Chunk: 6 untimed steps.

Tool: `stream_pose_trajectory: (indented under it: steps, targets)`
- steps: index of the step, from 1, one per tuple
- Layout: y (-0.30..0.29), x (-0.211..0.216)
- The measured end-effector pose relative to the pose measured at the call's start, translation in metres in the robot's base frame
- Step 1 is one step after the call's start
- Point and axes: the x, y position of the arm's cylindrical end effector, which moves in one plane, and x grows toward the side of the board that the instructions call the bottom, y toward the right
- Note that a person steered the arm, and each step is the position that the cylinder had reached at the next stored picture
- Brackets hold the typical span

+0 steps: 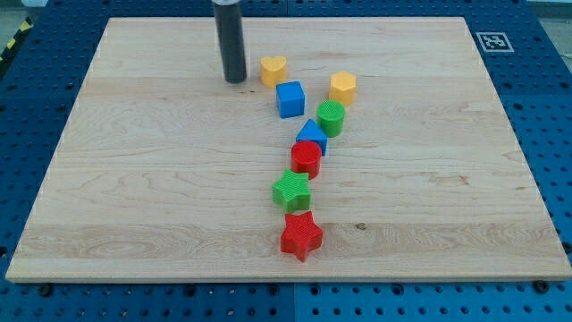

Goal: Move the yellow hexagon to the right a bit

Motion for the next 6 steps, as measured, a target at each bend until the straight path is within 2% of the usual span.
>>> stream_pose_trajectory:
  steps: [1, 2, 3, 6]
  targets:
    - [0.0, -0.055]
    - [0.033, -0.074]
    - [0.069, -0.076]
    - [0.123, -0.021]
